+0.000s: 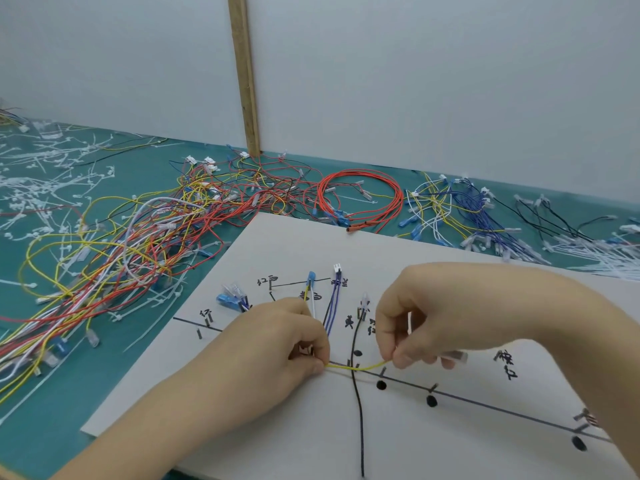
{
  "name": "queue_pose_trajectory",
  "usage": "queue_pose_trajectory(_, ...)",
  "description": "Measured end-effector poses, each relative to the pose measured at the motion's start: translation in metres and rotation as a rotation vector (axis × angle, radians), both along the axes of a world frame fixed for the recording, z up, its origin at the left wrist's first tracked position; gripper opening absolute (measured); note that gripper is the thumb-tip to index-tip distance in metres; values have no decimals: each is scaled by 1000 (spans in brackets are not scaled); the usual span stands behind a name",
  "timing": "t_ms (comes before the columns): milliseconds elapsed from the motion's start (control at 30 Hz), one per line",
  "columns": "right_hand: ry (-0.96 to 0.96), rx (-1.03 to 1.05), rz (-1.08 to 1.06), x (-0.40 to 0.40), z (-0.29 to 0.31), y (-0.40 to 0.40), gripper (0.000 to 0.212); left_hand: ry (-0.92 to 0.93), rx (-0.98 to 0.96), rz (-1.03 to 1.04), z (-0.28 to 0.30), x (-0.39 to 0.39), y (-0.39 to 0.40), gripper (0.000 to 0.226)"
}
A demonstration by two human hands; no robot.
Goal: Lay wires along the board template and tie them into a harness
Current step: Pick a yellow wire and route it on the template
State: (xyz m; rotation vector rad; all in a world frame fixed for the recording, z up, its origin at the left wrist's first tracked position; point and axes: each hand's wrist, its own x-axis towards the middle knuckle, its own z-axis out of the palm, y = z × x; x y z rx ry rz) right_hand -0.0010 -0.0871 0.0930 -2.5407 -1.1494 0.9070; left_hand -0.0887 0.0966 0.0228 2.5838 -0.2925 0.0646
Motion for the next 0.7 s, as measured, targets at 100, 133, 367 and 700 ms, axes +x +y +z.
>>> queue_pose_trajectory(100, -46, -11, 23, 2, -10, 3, 15, 11, 59, 2, 0, 1, -3, 8)
queue_pose_trajectory(133, -91, 11, 26, 3, -13, 5, 18, 18, 81, 1, 0, 2, -3, 7)
queue_pose_trajectory(367, -207, 274, -94, 23, -25, 11, 25, 78, -6, -8, -2, 15, -12, 21)
queue_pose_trajectory(700, -106, 496, -196, 33, -44, 18, 34, 94, -8, -111, -1, 19, -13, 35)
